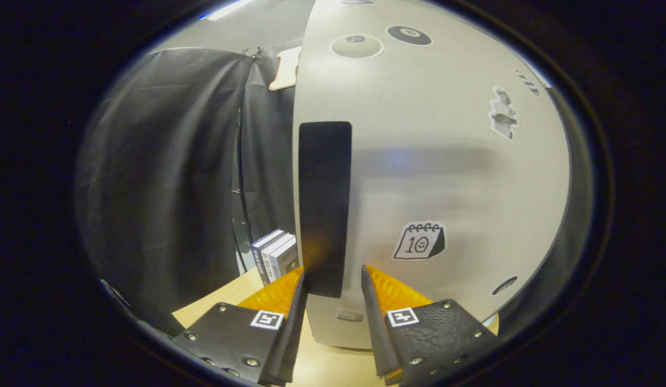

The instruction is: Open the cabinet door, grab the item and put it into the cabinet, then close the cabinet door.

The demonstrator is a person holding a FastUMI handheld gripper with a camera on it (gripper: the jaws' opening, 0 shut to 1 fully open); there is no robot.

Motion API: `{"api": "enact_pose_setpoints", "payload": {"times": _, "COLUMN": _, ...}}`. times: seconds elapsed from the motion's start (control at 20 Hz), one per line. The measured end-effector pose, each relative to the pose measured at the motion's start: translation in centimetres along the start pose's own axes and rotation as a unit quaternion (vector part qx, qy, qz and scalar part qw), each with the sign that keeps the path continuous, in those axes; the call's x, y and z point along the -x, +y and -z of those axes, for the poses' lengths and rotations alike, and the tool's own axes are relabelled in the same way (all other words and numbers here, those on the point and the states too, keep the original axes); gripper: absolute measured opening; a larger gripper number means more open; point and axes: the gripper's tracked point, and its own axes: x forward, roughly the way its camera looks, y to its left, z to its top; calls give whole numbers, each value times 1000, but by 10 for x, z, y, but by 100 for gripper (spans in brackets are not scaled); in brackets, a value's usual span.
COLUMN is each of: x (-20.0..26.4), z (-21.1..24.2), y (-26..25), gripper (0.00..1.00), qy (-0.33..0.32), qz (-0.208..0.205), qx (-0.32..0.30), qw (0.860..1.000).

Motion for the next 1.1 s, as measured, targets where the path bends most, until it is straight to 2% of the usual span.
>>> {"api": "enact_pose_setpoints", "payload": {"times": 0.5, "x": -2, "z": 4, "y": -1, "gripper": 55, "qy": -1, "qz": 5, "qx": 5, "qw": 1000}}
{"api": "enact_pose_setpoints", "payload": {"times": 0.65, "x": -5, "z": 3, "y": -1, "gripper": 51, "qy": -8, "qz": 1, "qx": 27, "qw": 1000}}
{"api": "enact_pose_setpoints", "payload": {"times": 0.9, "x": -2, "z": 3, "y": 0, "gripper": 51, "qy": -25, "qz": 10, "qx": 67, "qw": 997}}
{"api": "enact_pose_setpoints", "payload": {"times": 1.1, "x": 15, "z": 0, "y": 11, "gripper": 52, "qy": -37, "qz": -15, "qx": 48, "qw": 998}}
